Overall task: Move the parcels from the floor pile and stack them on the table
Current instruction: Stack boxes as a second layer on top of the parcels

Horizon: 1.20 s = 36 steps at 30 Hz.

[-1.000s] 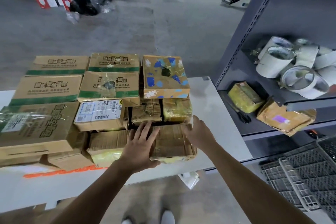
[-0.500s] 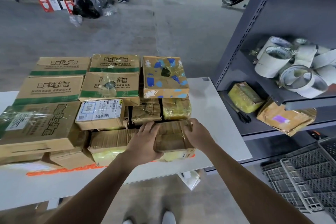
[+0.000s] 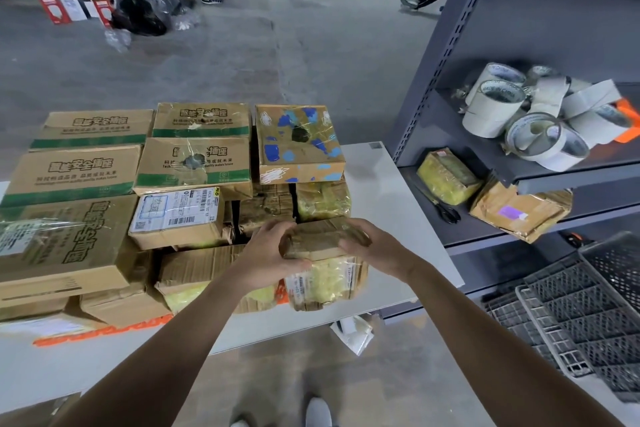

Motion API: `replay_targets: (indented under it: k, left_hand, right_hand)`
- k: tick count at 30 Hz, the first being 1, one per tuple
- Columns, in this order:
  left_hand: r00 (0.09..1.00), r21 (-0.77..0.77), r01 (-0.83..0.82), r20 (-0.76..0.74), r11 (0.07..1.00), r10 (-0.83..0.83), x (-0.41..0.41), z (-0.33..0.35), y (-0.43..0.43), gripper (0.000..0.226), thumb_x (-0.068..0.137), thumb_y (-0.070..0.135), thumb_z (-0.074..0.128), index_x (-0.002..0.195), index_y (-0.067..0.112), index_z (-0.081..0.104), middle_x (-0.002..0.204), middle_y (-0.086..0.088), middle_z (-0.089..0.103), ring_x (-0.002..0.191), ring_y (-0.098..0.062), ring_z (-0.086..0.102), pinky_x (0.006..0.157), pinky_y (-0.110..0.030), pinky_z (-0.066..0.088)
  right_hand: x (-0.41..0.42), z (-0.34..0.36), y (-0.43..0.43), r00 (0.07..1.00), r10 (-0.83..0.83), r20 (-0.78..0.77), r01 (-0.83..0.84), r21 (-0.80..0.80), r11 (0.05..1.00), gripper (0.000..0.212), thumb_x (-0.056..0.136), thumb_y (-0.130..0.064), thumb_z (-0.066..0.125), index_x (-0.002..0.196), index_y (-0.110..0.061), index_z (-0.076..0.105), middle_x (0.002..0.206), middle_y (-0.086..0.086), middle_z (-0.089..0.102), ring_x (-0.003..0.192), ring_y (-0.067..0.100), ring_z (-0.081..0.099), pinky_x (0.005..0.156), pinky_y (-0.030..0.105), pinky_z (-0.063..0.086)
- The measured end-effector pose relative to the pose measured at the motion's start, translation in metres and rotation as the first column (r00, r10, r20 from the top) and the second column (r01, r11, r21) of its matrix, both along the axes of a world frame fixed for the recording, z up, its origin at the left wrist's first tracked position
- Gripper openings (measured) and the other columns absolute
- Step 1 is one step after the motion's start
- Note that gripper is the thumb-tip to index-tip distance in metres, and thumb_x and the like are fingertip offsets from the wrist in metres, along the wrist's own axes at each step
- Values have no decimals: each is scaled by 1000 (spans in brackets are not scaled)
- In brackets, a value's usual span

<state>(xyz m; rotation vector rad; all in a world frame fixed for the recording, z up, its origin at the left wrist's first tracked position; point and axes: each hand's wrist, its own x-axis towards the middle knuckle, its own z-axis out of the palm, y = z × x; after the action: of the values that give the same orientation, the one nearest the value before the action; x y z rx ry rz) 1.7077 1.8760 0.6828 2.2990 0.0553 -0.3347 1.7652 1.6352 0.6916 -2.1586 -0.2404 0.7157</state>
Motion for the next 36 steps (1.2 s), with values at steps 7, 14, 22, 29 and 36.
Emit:
replay_targets:
  k: [7,14,22,29,36]
  left_hand:
    - [993,-148,-78,-102,986,64,-5,12,-6,75,80,72,52,142,31,37,129,9,52,109,-9,54,92,-32,43]
    - [985,-345,-4,-162,939,-55,-17,10,2,110,69,75,63,151,41,-3,158,16,16,143,-11,23,115,-39,25]
    - [978,-19,206,-25,978,-206,-23,4,-8,106,80,40,75,151,38,-4,148,-3,42,109,-14,63,93,-35,51]
    - [988,-12,143,-50,990,-144,-15,10,-17,74,86,50,64,146,23,30,111,5,67,90,-13,67,83,-37,54]
    - [980,-18,-195,-35,981,194,-3,2,-17,52,98,31,49,143,15,30,98,-2,63,77,-16,63,59,-25,48]
  right_hand:
    - [-3,-4,-9,993,-111,-33,112,44,993,34,89,-46,64,119,-32,54,104,-6,63,88,12,60,67,25,48]
    - [12,3,3,958,-280,-64,262,-198,944,36,96,-47,51,106,-13,57,92,9,62,79,22,57,58,28,45]
    - [19,-1,22,957,-290,-26,253,-420,872,43,98,-43,42,81,-4,48,60,10,48,50,25,50,53,28,43]
    - [20,15,14,952,-256,-166,172,-401,900,63,98,-53,39,127,0,54,104,16,61,91,32,58,78,37,46]
    - [20,-2,25,959,-260,-111,260,-18,965,66,85,-43,71,140,-17,45,124,6,59,109,21,58,91,34,47]
